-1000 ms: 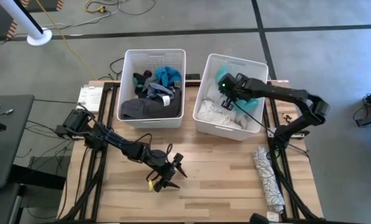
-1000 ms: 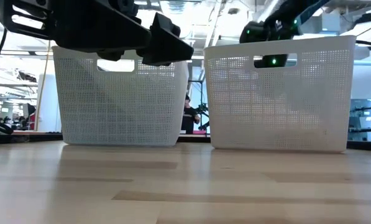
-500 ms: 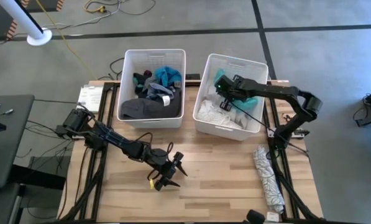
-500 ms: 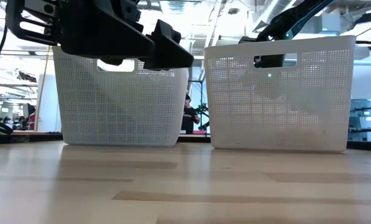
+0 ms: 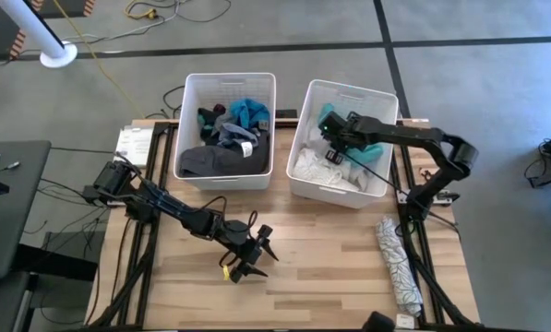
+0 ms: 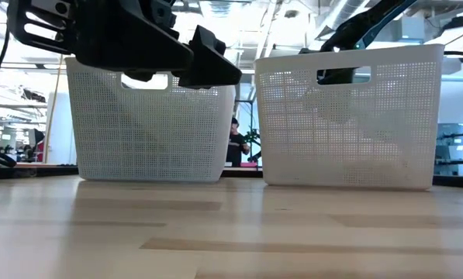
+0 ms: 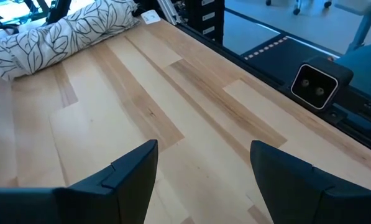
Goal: Sort clothes
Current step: Put the rolled light blue shorts into the left white bin
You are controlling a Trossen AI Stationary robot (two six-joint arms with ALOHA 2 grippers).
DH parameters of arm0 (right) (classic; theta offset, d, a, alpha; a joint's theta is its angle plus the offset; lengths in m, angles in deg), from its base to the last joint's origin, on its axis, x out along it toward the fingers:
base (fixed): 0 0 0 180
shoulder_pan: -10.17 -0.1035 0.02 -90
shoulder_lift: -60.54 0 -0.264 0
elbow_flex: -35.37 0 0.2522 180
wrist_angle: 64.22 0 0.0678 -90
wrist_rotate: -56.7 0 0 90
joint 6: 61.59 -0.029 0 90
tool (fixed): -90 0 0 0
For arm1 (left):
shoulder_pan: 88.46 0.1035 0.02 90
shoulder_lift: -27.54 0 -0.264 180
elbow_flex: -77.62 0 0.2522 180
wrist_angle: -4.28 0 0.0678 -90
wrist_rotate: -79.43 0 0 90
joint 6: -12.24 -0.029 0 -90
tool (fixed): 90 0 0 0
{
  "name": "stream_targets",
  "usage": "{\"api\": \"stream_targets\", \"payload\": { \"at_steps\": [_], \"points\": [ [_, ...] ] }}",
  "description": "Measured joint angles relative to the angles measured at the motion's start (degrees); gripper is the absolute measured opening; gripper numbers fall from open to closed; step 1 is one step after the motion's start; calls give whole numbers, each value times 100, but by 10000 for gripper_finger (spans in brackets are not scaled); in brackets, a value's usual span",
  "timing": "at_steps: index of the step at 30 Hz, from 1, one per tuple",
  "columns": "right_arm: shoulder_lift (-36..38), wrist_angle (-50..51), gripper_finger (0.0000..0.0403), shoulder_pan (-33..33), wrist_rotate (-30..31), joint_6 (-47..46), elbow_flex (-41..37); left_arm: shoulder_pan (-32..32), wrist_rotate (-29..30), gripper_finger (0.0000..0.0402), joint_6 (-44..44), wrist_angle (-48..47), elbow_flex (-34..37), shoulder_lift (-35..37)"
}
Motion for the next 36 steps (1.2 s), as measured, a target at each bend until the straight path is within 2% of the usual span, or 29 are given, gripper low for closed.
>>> {"api": "stream_targets", "payload": {
  "at_steps": [5, 8, 17, 23, 27, 31, 34, 36],
  "points": [
    [230, 83, 205, -50, 3, -63, 7, 0, 0, 249, 59, -17, 0, 0],
    [534, 145, 224, -117, 2, -157, 94, 0, 0, 249, 60, -37, 0, 0],
    [1595, 304, 230, -482, 39, -471, 240, 0, 0, 249, 57, -27, 0, 0],
    [1929, 333, 230, -631, 56, -710, 245, 0, 0, 249, 57, 44, 0, 0],
    [1715, 183, 230, -526, 38, -655, 248, 0, 0, 249, 51, 89, -2, 0],
    [1065, 37, 230, -45, -2, -596, 249, 0, 0, 249, 20, 177, -2, 0],
    [543, 41, 230, 356, -490, -680, 249, 0, 0, 249, 60, 136, -2, 0],
    [242, 71, 230, 560, -574, -792, 249, 0, 1, 249, 67, 33, -2, 0]
  ]
}}
